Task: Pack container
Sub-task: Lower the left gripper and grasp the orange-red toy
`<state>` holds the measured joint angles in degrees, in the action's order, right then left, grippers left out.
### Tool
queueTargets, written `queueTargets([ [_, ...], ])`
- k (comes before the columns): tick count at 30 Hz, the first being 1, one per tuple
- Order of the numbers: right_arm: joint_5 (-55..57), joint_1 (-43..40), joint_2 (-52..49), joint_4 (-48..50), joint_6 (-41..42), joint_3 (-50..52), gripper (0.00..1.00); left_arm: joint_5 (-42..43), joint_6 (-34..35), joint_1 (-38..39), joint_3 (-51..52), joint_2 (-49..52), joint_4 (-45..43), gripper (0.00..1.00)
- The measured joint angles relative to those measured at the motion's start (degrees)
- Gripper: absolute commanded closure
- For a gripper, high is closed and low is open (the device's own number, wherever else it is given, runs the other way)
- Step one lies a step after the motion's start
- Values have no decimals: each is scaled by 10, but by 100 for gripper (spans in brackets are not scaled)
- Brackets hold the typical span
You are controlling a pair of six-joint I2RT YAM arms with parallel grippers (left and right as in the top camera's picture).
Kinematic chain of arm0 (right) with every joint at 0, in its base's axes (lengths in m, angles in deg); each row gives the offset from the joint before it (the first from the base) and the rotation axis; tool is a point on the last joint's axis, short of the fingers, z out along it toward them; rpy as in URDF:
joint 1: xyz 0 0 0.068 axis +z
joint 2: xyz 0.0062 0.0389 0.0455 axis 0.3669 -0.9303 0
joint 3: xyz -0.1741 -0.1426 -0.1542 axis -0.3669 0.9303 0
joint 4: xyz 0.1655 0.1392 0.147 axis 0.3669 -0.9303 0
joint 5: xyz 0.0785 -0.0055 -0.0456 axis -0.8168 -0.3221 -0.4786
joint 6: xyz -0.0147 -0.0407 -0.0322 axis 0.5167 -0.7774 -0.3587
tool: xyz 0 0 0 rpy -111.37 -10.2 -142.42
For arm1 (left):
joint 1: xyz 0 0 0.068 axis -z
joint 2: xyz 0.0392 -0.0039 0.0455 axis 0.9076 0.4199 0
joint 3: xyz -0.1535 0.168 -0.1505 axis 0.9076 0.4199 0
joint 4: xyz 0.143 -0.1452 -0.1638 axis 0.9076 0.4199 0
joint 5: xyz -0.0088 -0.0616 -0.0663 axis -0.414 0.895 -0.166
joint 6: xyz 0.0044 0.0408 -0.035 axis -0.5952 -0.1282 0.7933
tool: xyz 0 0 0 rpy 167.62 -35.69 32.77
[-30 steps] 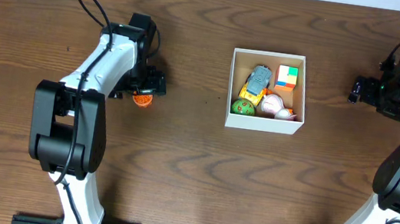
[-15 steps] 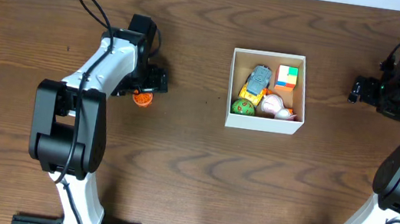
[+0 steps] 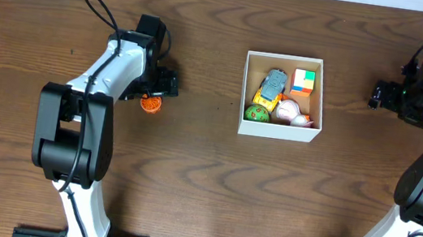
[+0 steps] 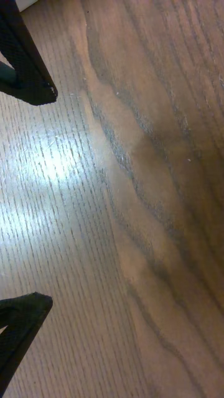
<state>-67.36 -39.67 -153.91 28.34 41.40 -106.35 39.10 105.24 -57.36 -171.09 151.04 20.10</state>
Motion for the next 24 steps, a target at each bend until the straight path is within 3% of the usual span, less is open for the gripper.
queueTargets([
  [24, 0, 0, 0, 0, 0, 0, 1, 15, 0, 0, 22, 16, -3, 1],
])
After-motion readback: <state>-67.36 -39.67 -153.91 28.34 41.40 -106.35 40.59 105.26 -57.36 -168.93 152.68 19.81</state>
